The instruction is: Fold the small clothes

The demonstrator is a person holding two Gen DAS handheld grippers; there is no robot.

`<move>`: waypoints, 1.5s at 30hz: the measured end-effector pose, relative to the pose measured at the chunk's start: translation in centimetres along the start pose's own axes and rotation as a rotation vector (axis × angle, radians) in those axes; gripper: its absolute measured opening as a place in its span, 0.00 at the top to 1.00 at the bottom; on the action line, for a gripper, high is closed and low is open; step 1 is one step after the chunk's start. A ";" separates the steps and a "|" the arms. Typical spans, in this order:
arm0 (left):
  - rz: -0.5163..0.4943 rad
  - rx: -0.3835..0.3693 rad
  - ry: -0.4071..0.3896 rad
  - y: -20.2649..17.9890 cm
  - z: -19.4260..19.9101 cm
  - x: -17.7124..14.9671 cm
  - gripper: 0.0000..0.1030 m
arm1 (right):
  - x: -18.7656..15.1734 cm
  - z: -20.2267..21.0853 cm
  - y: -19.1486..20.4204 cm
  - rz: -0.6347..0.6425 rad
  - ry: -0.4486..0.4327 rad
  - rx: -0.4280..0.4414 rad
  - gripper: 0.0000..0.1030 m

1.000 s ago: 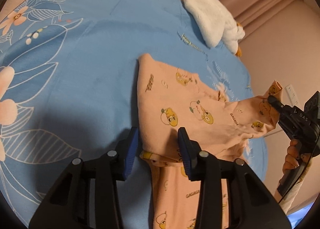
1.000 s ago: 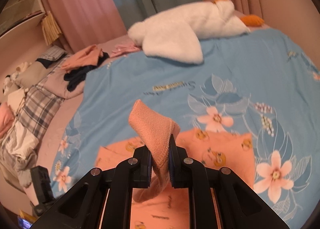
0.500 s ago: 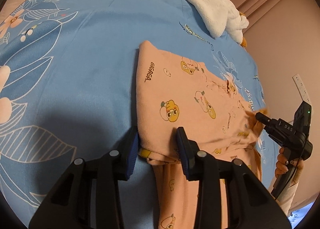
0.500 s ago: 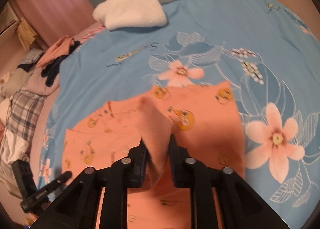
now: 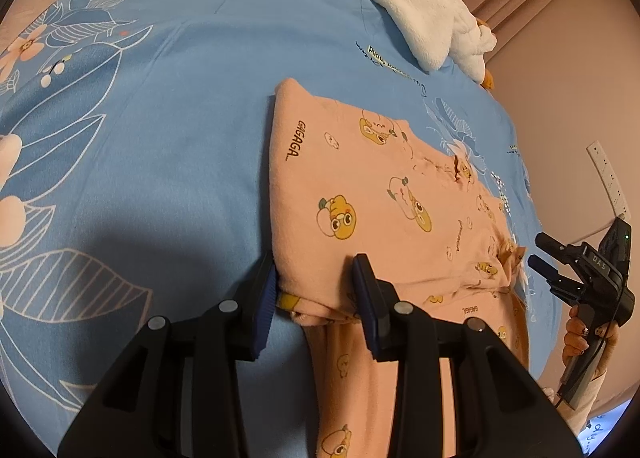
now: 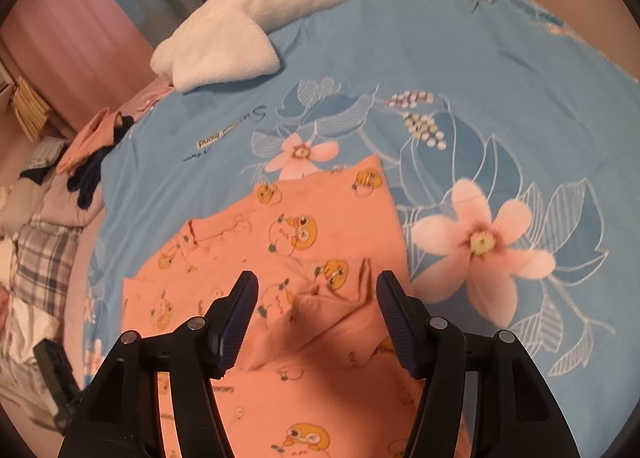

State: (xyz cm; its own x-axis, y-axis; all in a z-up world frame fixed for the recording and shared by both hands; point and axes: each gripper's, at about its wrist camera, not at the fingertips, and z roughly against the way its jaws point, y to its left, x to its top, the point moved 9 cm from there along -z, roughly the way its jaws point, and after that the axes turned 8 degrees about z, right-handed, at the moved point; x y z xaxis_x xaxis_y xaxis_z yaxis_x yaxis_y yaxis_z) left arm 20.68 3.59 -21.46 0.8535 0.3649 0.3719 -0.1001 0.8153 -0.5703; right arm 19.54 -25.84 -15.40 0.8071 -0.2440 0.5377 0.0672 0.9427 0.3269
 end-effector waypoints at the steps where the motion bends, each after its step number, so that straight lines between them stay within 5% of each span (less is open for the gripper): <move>1: -0.003 0.002 -0.001 0.0 0.0 0.0 0.66 | -0.2 -0.4 0.1 -0.007 0.011 0.003 0.40; 7: -0.004 -0.002 0.006 0.0 0.0 -0.2 0.65 | -1.4 -2.4 0.1 -0.007 0.056 -0.092 0.42; 10: 0.001 -0.007 0.010 0.1 0.1 -0.2 0.65 | -2.1 -2.7 0.0 0.008 0.072 -0.099 0.61; 21: 0.006 -0.014 0.018 0.2 0.3 -0.3 0.64 | -2.9 -1.3 -1.1 0.046 0.045 -0.108 0.90; 34: 0.024 -0.045 0.025 0.3 0.7 -0.7 0.63 | 5.4 4.2 6.2 0.289 -0.189 -0.103 0.92; 45: 0.001 -0.023 0.041 0.2 0.8 -0.9 0.63 | -1.6 -2.3 -2.8 0.152 0.057 -0.211 0.92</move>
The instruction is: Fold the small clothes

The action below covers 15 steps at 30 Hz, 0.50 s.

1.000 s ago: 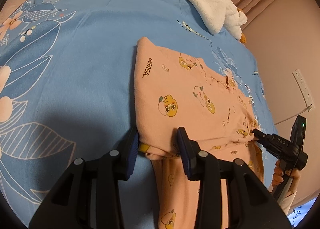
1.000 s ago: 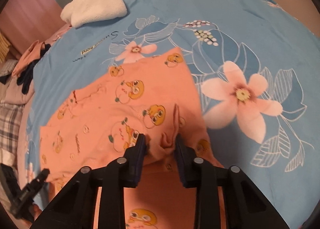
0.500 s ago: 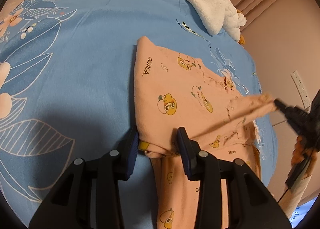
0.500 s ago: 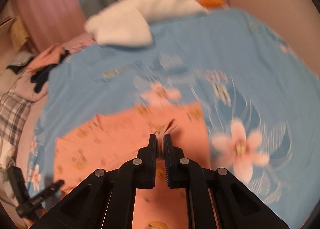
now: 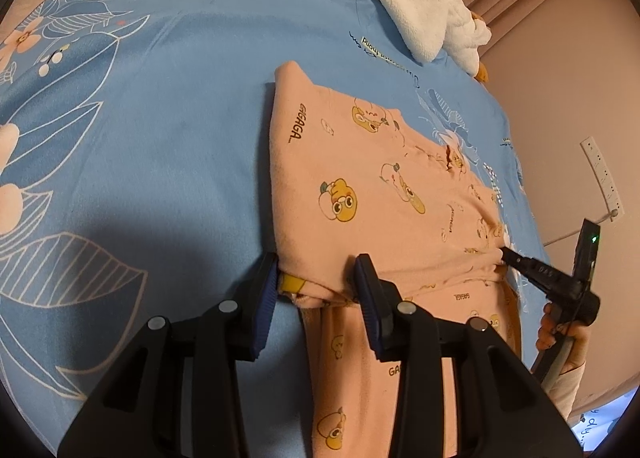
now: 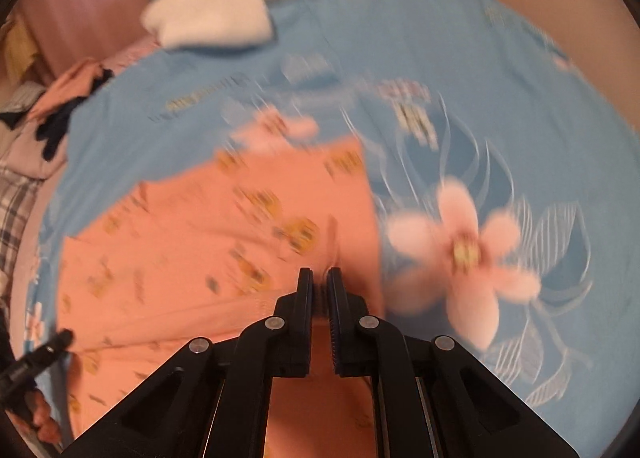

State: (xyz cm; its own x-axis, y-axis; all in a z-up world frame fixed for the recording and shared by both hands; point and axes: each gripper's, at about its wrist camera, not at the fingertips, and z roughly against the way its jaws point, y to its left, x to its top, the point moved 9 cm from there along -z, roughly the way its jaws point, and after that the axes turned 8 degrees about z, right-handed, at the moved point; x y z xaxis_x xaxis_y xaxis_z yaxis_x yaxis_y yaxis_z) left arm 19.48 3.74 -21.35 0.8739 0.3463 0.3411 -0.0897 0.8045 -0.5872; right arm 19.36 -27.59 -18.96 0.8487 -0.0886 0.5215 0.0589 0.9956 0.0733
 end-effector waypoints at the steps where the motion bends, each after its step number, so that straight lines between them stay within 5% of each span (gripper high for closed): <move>1: -0.002 0.003 0.001 0.0 0.0 0.0 0.63 | -0.3 0.0 -0.3 0.000 -0.001 -0.016 0.95; 11: -0.005 0.005 0.001 -0.1 0.0 0.0 0.63 | 1.1 3.1 -0.7 -0.062 -0.041 0.074 0.94; 12: -0.006 0.005 0.001 -0.1 0.0 0.0 0.63 | 1.5 3.0 -0.8 -0.061 -0.037 0.082 0.89; 15: -0.008 0.006 0.002 0.0 -0.1 0.0 0.63 | 2.7 2.7 -0.8 -0.074 -0.040 0.091 0.50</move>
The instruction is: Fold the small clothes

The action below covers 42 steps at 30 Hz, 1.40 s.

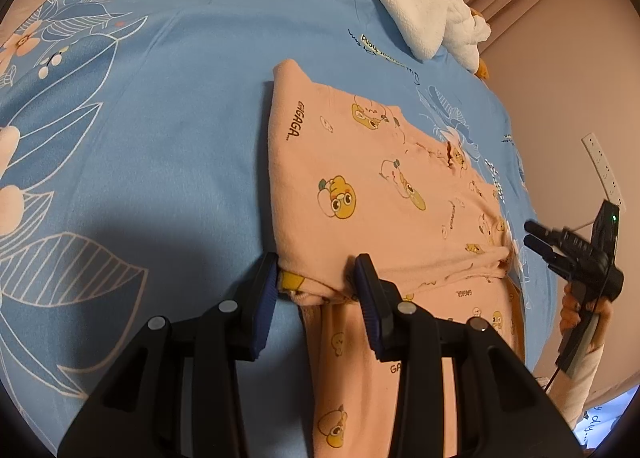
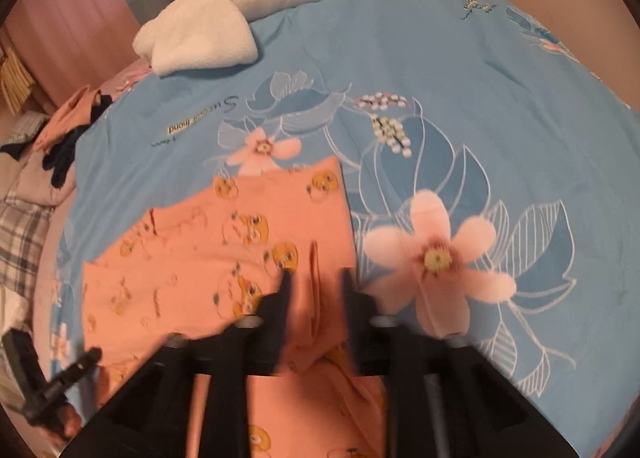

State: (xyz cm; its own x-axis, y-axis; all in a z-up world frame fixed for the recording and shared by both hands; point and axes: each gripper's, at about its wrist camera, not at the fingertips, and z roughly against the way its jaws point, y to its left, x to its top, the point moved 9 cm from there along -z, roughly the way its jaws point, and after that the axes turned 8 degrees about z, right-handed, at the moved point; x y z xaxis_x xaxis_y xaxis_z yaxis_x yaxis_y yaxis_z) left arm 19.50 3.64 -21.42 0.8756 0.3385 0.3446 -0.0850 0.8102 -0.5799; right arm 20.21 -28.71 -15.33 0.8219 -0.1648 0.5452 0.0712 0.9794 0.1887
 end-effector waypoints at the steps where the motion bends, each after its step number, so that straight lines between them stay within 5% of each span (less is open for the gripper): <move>1: 0.001 -0.001 0.000 0.0 0.0 0.0 0.63 | 0.3 -0.4 0.0 -0.005 0.006 0.006 0.49; 8: 0.002 -0.003 0.002 0.0 0.0 0.0 0.63 | 0.2 -3.9 0.9 0.025 0.085 0.004 0.49; 10: 0.002 -0.003 0.002 0.0 0.0 0.0 0.63 | 0.0 -4.6 1.1 0.042 0.095 -0.011 0.77; 12: 0.004 -0.006 0.004 0.0 0.0 0.0 0.63 | 0.2 -4.7 1.3 0.059 0.086 -0.034 0.92; 19: 0.012 -0.019 0.020 -0.4 0.2 -0.4 0.63 | 2.8 -2.0 1.9 0.071 -0.044 -0.036 0.96; 35: -0.004 -0.009 0.042 -1.0 0.2 -0.7 0.52 | 0.1 -3.8 1.5 0.165 0.012 -0.149 0.94; 38: -0.008 -0.004 0.039 -1.1 0.2 -0.8 0.51 | 0.5 -2.1 3.1 0.187 -0.028 -0.126 0.81; 40: -0.015 -0.003 0.038 -1.2 0.2 -0.9 0.49 | 0.4 -1.8 4.2 0.213 -0.040 -0.104 0.55; 42: -0.026 -0.002 0.039 -1.4 0.1 -1.0 0.47 | 0.0 -2.3 5.3 0.231 -0.031 -0.058 0.54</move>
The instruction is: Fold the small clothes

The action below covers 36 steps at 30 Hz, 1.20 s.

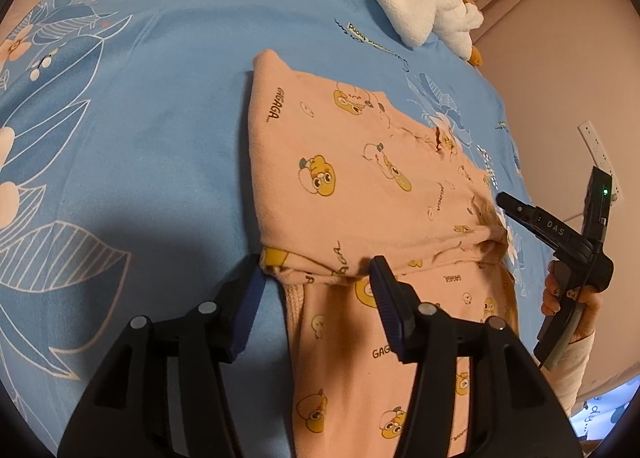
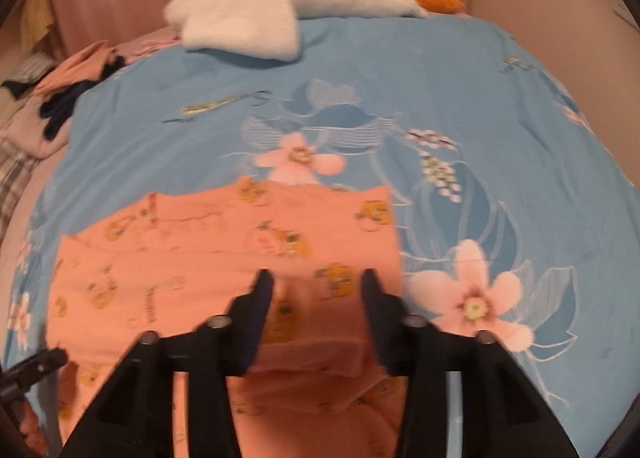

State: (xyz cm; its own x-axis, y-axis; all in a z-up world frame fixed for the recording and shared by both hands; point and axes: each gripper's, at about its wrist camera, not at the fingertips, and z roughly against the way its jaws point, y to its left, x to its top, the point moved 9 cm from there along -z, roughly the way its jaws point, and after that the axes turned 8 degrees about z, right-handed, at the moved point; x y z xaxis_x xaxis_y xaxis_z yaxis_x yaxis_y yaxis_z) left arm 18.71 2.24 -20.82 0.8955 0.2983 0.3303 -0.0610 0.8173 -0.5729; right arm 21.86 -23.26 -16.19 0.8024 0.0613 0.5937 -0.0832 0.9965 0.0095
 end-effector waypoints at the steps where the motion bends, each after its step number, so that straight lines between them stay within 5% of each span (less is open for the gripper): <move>1: -0.003 0.002 0.000 0.0 0.0 0.0 0.47 | -0.2 -0.4 0.3 -0.001 0.010 0.013 0.54; 5: -0.007 0.009 0.001 0.0 -0.1 -0.1 0.47 | -2.3 -2.4 0.1 -0.012 0.076 -0.038 0.54; 11: -0.001 0.021 -0.006 -0.1 -0.1 0.0 0.48 | -4.3 -1.7 -0.1 0.005 0.050 -0.076 0.54; 18: -0.083 0.161 -0.084 -0.8 2.2 -1.5 0.48 | -4.6 1.2 -1.4 -0.066 -0.006 -0.047 0.54; 21: -0.132 0.208 -0.134 -1.5 4.1 -2.9 0.47 | -4.8 3.9 -1.6 -0.055 -0.054 -0.051 0.53; 25: -0.145 0.199 -0.174 -2.6 6.3 -5.5 0.47 | -6.3 7.7 -1.4 -0.038 -0.114 0.005 0.32; 31: -0.122 0.202 -0.165 -2.7 7.1 -10.1 0.45 | -9.9 10.3 -2.1 -0.027 -0.128 0.063 0.32; 36: -0.120 0.243 -0.147 -2.8 7.0 -14.0 0.45 | -13.3 11.8 -2.8 0.013 -0.135 0.028 0.32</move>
State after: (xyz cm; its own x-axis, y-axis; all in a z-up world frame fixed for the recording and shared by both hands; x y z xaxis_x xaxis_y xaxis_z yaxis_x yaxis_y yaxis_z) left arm 3.24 -0.75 -18.60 0.8303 0.2462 0.5000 -0.0784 0.9398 -0.3327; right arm 4.48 -27.53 -14.58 0.7147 0.0640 0.6965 -0.1107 0.9936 0.0223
